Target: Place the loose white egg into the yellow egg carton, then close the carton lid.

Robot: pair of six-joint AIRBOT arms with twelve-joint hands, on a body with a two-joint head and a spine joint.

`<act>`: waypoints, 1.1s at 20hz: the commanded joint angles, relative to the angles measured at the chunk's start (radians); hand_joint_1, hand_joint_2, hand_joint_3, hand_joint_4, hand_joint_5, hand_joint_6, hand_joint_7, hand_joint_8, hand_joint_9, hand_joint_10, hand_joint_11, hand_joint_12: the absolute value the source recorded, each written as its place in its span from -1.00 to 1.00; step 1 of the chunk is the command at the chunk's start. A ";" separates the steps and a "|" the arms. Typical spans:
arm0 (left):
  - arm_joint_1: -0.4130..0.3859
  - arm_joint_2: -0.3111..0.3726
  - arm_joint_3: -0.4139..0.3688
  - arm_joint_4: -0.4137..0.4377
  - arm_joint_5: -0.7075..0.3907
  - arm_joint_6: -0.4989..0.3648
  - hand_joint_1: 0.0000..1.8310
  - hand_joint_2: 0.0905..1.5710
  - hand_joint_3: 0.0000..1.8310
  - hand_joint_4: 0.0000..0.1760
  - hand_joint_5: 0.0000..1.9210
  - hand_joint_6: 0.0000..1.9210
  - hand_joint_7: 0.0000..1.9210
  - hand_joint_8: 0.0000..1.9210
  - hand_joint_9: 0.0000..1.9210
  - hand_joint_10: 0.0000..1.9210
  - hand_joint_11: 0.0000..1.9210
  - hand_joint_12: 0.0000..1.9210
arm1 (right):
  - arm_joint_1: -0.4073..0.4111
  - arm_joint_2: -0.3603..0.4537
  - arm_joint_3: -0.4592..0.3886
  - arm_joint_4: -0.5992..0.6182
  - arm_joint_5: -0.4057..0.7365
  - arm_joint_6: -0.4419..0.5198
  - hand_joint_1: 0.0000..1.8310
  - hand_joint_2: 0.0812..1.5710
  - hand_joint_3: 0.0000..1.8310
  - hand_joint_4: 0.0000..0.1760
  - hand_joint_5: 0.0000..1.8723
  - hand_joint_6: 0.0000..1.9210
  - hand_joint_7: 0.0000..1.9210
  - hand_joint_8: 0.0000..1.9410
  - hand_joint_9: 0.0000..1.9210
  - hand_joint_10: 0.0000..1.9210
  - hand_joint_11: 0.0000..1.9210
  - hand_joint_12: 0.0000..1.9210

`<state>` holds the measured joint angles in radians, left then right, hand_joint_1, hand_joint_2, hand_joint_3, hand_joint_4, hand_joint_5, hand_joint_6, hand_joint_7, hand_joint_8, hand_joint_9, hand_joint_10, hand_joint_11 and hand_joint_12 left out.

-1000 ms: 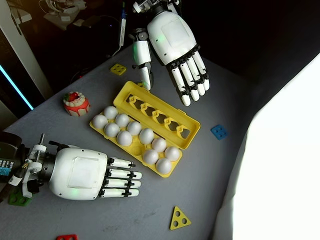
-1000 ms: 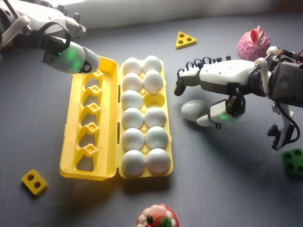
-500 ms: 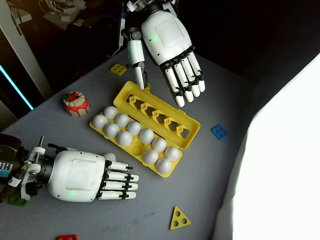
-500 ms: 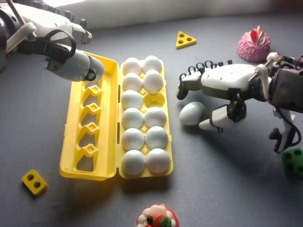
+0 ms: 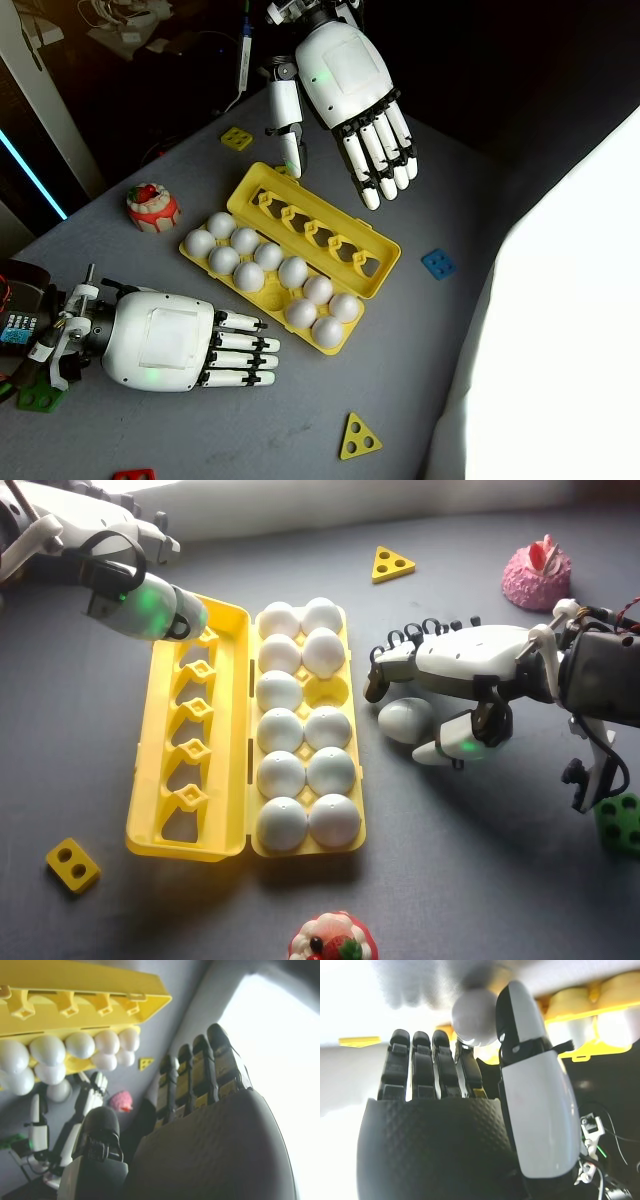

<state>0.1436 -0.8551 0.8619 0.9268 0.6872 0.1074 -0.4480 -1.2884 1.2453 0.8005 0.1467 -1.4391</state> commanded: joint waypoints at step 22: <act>-0.020 0.012 0.010 0.061 -0.032 0.014 -1.00 0.69 -1.00 -0.83 -0.83 -0.99 -0.89 -1.00 -0.92 -0.99 -1.00 -0.70 | 0.004 0.004 -0.003 -0.003 0.080 -0.015 0.17 0.58 -1.00 -1.00 -0.22 0.44 -0.62 -0.97 -0.94 -0.98 -1.00 -0.96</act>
<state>0.1379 -0.8494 0.8661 0.9276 0.6884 0.1162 -0.4480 -1.2884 1.2453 0.8009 0.1520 -1.4528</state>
